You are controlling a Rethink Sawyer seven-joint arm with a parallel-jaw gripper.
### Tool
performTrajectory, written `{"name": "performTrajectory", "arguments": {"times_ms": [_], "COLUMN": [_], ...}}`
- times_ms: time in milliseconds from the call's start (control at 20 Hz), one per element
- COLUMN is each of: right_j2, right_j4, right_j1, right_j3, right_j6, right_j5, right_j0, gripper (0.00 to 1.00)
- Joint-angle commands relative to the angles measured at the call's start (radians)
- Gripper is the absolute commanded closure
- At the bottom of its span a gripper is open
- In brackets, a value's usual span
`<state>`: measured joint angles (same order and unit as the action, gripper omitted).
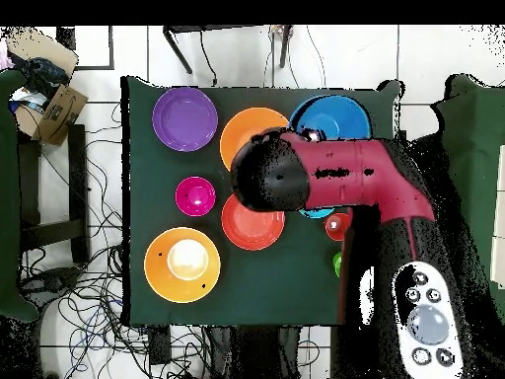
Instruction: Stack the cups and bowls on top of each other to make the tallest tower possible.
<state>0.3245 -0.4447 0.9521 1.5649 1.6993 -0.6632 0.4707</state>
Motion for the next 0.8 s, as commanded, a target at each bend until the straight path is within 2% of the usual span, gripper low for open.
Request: {"name": "performTrajectory", "arguments": {"times_ms": [50,200,400,800], "right_j2": [-0.114,-0.166,-0.185,-0.203], "right_j4": [-0.032,-0.049,0.001,0.005], "right_j1": [0.019,0.017,0.016,0.005], "right_j3": [0.203,0.217,0.258,0.308], "right_j6": [0.179,0.223,0.216,0.193], "right_j5": [-0.002,-0.011,-0.028,0.048], "right_j0": [-0.063,-0.098,-0.090,-0.064], "gripper": [1.00,1.00,1.00,1.00]}}
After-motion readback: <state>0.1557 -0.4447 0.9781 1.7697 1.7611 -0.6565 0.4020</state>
